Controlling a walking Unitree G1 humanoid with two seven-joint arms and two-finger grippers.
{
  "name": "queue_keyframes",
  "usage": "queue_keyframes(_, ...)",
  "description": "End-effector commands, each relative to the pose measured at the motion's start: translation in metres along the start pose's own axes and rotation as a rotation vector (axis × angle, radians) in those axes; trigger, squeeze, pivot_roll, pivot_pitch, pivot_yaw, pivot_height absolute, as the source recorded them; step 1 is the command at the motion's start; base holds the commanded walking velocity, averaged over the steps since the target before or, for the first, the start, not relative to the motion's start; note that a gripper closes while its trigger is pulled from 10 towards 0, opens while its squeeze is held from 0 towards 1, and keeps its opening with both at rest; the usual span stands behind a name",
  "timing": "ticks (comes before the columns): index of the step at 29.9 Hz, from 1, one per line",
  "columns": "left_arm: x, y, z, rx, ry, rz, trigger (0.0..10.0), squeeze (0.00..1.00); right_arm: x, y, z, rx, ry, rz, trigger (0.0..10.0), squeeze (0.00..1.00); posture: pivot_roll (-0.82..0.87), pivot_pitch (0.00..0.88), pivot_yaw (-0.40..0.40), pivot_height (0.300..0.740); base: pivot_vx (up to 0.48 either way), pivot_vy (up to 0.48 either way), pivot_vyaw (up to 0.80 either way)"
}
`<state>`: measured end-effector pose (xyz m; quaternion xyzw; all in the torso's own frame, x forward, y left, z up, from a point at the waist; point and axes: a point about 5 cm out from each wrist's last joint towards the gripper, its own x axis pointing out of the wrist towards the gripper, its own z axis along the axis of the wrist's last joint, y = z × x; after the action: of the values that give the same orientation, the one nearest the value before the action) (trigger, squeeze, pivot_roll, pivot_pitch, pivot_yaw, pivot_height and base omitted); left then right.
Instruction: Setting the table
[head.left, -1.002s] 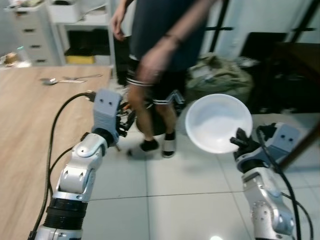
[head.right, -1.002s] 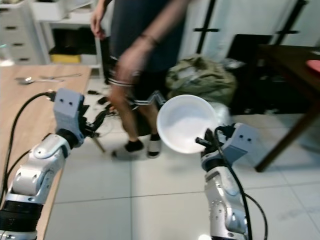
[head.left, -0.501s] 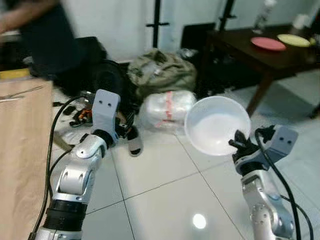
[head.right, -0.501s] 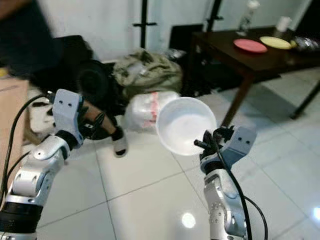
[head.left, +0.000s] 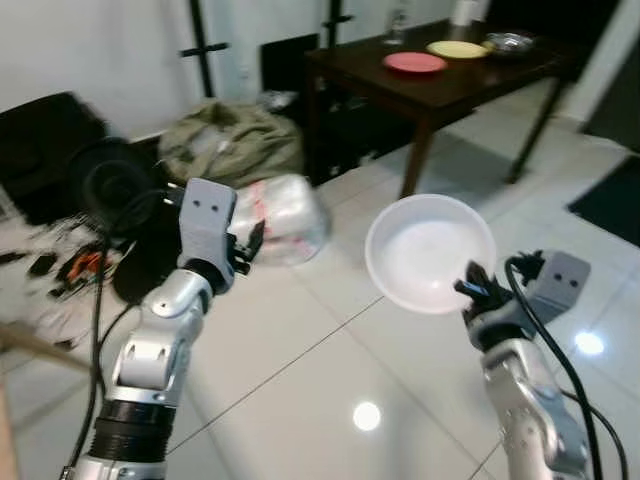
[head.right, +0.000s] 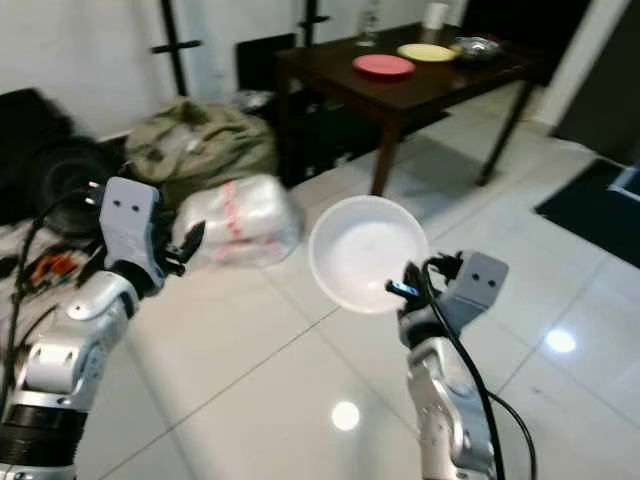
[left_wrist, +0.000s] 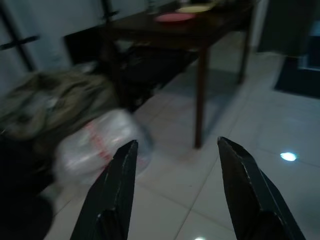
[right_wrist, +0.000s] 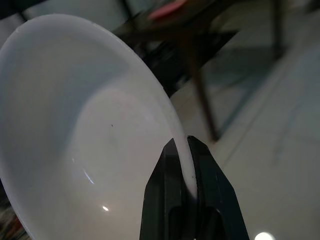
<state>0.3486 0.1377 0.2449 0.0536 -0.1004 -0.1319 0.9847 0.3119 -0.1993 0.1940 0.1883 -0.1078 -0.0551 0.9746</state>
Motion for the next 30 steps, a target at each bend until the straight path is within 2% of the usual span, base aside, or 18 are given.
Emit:
queue_keyframes(1,-0.002,0.003,-0.004,-0.002,0.012,0.008,10.0,0.0,-0.002,0.0,-0.001,-0.004,0.001,-0.003,10.0,0.0,0.01,0.134,0.063,0.74,0.0,0.0,-0.8)
queue_keyframes(24,-0.002,0.003,-0.008,-0.011,0.012,0.007,10.0,0.0,-0.003,-0.001,0.0,-0.006,0.001,-0.008,10.0,0.0,0.0,0.138,0.064,0.74,0.0,0.0,-0.8)
queue_keyframes(30,-0.003,0.003,-0.017,-0.01,0.033,0.022,10.0,0.0,-0.004,0.002,-0.007,-0.029,0.034,0.01,10.0,0.0,0.0,0.139,0.063,0.74,0.0,0.0,-0.8)
